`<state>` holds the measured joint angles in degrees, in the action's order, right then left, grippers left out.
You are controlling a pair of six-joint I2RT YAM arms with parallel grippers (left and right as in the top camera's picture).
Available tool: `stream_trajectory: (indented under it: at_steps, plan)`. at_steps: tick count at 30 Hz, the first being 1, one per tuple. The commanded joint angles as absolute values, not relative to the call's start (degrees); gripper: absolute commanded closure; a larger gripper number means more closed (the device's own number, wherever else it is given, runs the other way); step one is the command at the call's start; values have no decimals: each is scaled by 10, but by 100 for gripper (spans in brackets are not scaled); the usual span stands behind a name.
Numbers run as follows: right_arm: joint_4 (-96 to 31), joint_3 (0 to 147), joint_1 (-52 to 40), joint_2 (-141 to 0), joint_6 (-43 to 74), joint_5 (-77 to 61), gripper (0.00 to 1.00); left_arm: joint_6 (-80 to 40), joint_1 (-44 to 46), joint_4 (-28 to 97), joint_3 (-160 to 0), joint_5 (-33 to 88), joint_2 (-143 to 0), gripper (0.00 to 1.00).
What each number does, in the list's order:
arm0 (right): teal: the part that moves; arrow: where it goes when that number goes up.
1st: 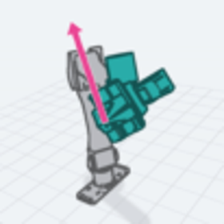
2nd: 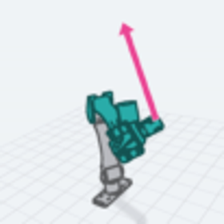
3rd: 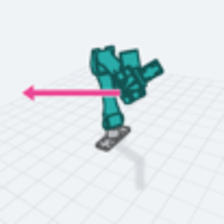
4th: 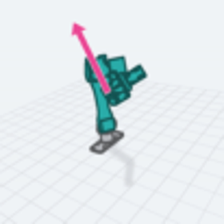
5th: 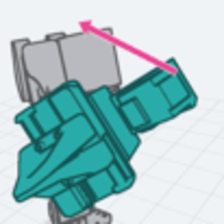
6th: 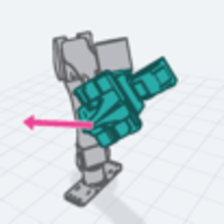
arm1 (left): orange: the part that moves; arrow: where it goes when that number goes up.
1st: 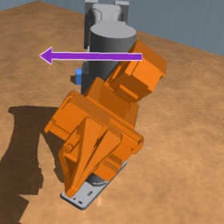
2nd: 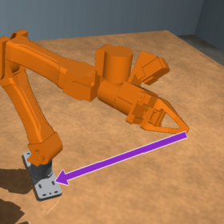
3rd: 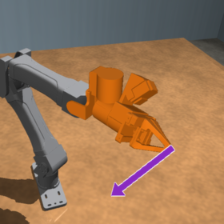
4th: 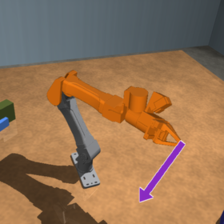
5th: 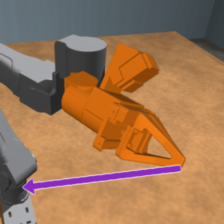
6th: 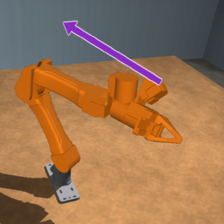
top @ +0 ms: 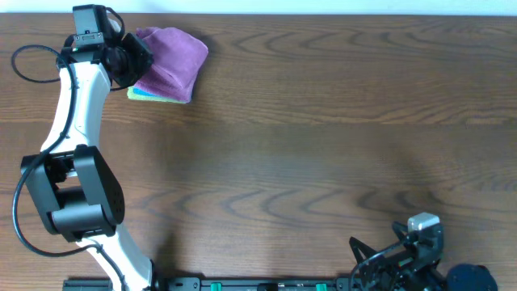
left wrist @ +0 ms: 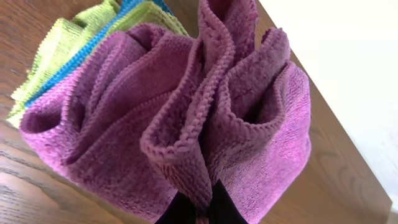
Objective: Fold the cloth
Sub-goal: 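Lower the cloth onto the stack and open the left gripper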
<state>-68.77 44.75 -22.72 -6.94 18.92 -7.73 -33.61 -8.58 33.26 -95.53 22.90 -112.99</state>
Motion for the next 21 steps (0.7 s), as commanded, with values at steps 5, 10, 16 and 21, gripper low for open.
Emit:
stream_trajectory:
  at_steps: [5, 10, 16, 21]
  plan:
    - [-688, 445, -225, -67, 197, -77, 1, -316, -91, 349, -952, 193, -1131, 94]
    - [-688, 445, -225, -67, 197, -77, 1, -311, -91, 357, -952, 188, -1131, 94]
    - [-688, 445, -225, -67, 197, -77, 1, -295, -91, 362, -952, 186, -1131, 94]
    - [-688, 445, -225, -67, 197, -77, 1, -286, -91, 363, -952, 174, -1131, 88]
